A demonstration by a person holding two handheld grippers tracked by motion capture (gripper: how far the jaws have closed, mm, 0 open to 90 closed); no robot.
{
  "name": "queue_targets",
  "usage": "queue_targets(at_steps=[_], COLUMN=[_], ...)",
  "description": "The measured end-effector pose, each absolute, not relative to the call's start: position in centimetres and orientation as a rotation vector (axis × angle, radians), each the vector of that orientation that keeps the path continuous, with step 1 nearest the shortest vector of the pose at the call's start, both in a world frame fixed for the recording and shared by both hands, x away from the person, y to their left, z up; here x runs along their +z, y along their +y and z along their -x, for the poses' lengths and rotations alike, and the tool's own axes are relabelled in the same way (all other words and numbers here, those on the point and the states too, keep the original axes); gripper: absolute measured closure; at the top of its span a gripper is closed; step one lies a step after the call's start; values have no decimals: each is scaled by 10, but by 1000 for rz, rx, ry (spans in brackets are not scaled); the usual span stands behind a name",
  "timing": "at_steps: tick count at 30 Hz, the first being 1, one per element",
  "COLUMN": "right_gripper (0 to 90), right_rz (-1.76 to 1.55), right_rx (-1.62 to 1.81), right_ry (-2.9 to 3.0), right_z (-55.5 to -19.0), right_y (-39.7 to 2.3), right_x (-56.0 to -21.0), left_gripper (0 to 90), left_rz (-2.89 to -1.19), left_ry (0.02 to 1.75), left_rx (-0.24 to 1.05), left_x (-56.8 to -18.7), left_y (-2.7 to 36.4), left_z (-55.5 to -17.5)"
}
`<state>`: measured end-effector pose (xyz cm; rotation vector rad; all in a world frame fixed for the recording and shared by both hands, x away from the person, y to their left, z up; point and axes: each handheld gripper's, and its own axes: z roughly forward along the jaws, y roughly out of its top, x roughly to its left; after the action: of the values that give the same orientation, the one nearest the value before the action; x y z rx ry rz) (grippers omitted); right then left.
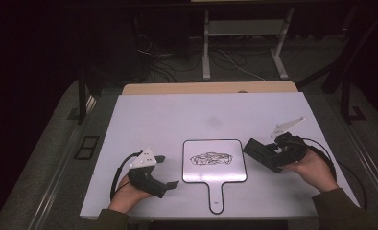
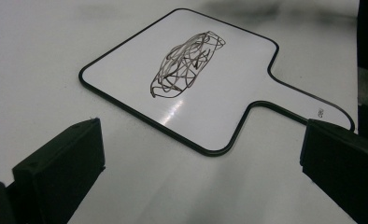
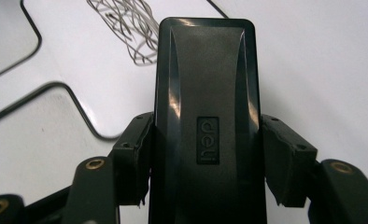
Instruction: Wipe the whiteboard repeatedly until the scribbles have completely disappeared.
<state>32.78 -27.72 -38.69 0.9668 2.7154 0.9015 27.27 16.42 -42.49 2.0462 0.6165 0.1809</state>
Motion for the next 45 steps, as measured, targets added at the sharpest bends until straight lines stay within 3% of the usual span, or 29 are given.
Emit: queue_targets(at_steps=[31, 45], right_gripper=[388, 387], right_rz=[-866, -833], right_rx=[836, 782], right_ry=[2778, 2801], right_z=[-375, -381], right_y=[-189, -176], right_x=[-394, -412], left_gripper=[0, 0], left_rz=[-2052, -2060], left_ry=[617, 601], left_rx=[200, 192], left_x=[-426, -427], left_y=[164, 164], left_z=[-272, -272])
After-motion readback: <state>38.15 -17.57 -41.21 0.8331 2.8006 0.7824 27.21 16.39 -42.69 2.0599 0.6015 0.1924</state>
